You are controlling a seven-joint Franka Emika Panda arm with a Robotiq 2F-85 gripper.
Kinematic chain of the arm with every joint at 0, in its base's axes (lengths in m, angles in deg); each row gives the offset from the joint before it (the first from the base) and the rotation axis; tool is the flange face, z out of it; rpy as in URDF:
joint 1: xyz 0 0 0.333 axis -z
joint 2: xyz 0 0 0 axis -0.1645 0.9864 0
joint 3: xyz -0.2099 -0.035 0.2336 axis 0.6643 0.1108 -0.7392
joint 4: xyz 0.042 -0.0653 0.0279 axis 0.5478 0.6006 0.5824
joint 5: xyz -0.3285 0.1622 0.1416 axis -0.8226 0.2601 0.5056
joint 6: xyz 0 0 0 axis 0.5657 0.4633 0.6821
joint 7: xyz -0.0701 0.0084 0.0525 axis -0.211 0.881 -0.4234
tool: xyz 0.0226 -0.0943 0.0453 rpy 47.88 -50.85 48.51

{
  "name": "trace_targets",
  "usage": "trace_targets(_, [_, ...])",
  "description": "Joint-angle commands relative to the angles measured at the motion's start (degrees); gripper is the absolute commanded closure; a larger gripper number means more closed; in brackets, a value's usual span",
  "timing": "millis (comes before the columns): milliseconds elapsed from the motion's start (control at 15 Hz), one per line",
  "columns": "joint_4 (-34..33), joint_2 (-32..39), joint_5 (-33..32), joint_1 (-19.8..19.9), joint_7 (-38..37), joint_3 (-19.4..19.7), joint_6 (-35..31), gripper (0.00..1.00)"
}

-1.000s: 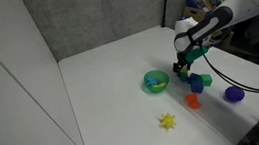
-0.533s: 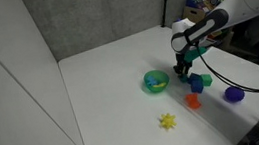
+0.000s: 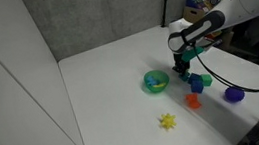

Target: Put the green object in the bowl

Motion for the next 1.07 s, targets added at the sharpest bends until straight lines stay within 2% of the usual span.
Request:
trace_targets(0, [-3.6,0.8,-1.3,-0.2,-1.5,0.1,2.3,0.97])
trace_targets(533, [-5.1,-0.7,-1.5,-1.4,-1.6,-0.1,1.7,0.97])
trace_targets(1000, [-5.1,-4.9,-3.0,-6.2,-3.1,-0.3,0.0,0.97])
